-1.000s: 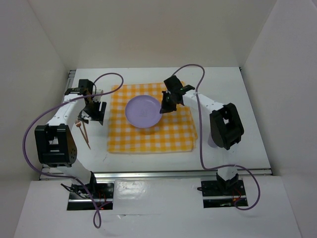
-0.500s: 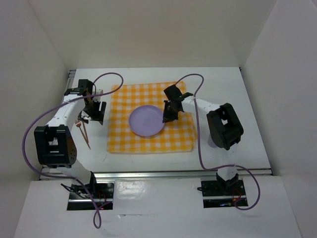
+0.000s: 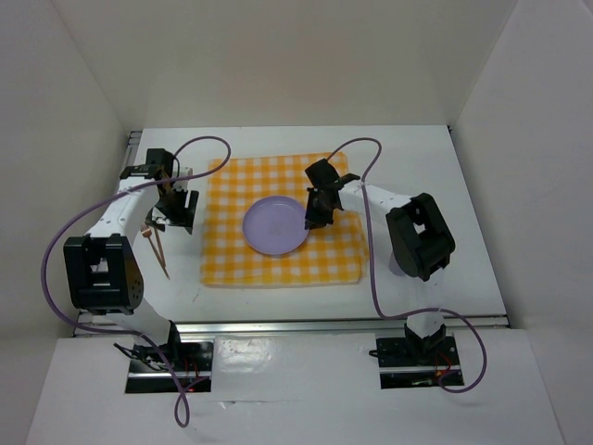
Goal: Set the dinner table for one person
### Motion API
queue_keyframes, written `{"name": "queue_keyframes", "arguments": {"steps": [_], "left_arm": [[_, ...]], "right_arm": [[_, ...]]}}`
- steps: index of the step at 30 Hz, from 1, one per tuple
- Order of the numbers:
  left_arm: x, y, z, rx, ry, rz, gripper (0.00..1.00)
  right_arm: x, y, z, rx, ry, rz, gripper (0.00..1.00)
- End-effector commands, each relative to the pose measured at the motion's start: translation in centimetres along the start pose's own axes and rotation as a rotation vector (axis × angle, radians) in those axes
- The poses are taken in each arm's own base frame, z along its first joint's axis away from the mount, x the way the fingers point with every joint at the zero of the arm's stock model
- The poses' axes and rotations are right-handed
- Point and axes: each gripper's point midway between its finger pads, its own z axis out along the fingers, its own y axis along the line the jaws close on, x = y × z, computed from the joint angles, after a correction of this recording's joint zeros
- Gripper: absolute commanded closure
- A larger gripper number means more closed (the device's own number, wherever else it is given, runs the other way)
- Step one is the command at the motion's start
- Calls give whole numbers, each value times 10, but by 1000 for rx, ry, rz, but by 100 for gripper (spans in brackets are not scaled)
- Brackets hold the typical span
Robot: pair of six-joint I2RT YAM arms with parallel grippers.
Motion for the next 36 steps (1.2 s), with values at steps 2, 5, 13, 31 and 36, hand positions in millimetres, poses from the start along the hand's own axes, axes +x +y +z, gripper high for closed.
{"name": "queue_keyframes", "arguments": {"steps": [2, 5, 13, 31, 36], "left_arm": [[-4, 0, -10, -7, -47, -11, 19], [-3, 7, -10, -34, -44, -20, 19], [3, 48, -1, -111, -17, -153, 17], [18, 91, 50, -37, 8, -346, 31], [32, 99, 71, -78, 59, -356, 33]], "right_arm": [[-7, 7, -12, -13, -35, -11, 51], [-19, 12, -31, -14, -79, -21, 31], [-44, 33, -90, -51, -210, -69, 20], [-32, 37, -98, 29, -198, -121, 20], [-32, 40, -102, 26, -210, -127, 21]]}}
